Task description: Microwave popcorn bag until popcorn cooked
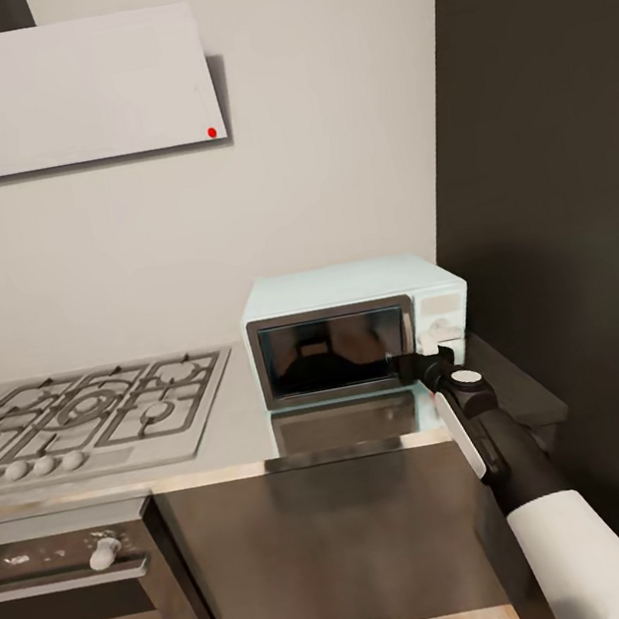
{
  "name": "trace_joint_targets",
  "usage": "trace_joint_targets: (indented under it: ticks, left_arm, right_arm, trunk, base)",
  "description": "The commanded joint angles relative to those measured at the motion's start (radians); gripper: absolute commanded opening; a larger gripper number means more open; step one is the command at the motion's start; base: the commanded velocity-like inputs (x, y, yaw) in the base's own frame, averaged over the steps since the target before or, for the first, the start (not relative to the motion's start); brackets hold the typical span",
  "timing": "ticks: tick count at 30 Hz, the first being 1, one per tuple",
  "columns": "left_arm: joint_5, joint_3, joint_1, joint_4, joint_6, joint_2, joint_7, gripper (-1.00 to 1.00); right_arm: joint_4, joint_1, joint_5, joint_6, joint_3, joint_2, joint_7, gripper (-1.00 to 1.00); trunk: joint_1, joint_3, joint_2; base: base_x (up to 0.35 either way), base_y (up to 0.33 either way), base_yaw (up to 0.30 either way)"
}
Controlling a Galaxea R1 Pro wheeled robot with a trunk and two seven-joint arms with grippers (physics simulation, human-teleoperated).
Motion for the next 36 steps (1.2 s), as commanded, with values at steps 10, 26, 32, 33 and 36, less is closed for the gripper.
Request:
trace_joint_targets:
  ticks: [10,26,32,33,36]
  left_arm:
    - [-0.001,0.008,0.0,-0.001,-0.002,0.0,0.001,1.0]
    - [-0.001,0.008,0.0,-0.001,-0.002,-0.001,0.001,1.0]
    - [0.0,0.008,0.0,-0.001,-0.002,-0.001,0.001,1.0]
    - [0.001,0.009,0.0,-0.001,-0.002,-0.002,0.001,1.0]
    - [0.0,0.009,0.0,-0.001,-0.003,-0.004,0.001,1.0]
  right_arm:
    - [-0.001,-0.001,0.001,0.005,0.002,0.0,-0.005,1.0]
    - [-0.002,-0.001,0.006,0.009,0.002,-0.002,-0.001,-1.0]
    - [-0.003,-0.001,0.008,0.011,0.002,-0.002,0.0,-1.0]
    - [-0.003,-0.001,0.008,0.011,0.002,-0.002,0.0,-1.0]
    - [-0.003,-0.001,0.007,0.009,0.002,-0.002,-0.001,-1.0]
  trunk:
    - [0.0,-0.001,0.0]
    - [0.0,-0.001,0.0]
    - [0.0,-0.001,0.0]
    - [0.0,-0.001,0.0]
    - [0.0,-0.001,0.0]
  base:
    - [0.11,0.0,0.0]
    - [0.004,0.0,0.0]
    - [-0.004,0.003,0.0]
    - [-0.089,0.061,0.0]
    - [-0.057,0.037,0.0]
